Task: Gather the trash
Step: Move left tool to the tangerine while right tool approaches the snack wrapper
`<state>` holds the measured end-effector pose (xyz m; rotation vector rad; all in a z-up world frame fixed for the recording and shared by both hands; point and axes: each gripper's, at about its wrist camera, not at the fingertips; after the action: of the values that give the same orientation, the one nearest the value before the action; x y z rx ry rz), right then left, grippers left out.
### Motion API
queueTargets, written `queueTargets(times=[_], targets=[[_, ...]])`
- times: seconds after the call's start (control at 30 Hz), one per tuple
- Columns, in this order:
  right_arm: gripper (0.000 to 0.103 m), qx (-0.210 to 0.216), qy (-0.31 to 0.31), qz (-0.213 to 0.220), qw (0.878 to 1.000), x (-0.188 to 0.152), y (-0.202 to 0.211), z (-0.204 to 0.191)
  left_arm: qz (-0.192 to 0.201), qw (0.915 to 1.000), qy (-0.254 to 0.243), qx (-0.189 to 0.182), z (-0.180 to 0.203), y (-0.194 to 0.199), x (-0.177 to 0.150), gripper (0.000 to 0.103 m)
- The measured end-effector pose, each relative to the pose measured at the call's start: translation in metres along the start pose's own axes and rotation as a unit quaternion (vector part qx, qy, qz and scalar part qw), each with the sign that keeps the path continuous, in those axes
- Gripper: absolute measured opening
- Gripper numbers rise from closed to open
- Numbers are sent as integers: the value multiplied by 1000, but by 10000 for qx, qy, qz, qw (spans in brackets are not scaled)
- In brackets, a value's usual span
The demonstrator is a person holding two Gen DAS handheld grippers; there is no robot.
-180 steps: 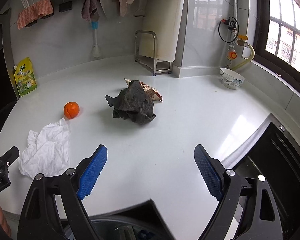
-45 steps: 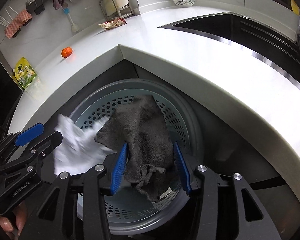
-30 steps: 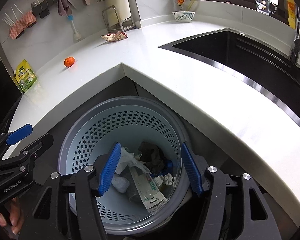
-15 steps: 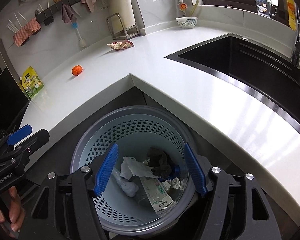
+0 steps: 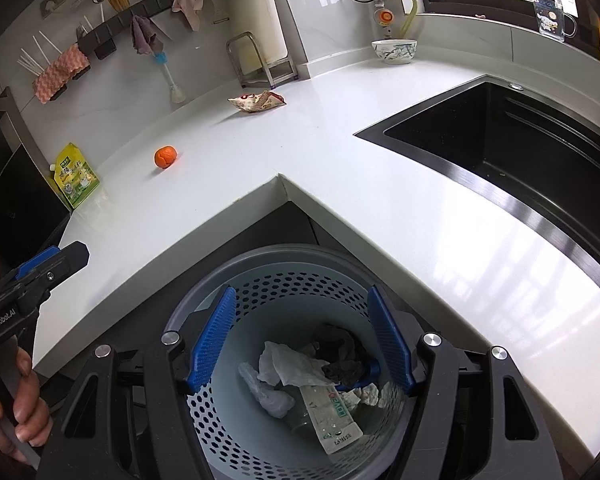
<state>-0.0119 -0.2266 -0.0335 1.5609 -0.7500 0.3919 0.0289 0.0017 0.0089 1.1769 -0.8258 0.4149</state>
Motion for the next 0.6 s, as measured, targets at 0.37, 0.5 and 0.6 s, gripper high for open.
queueTargets(times=[0.37,0.5,0.6], targets=[[65,289,217,16,9993,59,-41,-19,50,9982,296,521,-44,-37,43,90],[65,309,444,38,9985,87,-59,-29,30,9968,448,662,-62,-59,63,92],[66,359,614,71,9974,110,-71,-36,52,9953,496,826,-74,-74,79,94]])
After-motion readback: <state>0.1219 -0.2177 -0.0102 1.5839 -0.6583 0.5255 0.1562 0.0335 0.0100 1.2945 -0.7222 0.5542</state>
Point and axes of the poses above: each gripper's, at about its wrist camera, not at the fingertips, and y roughly against the way its jaws point, z to its right, x to its top, and after that the axes turned 11 degrees about -x, right-handed
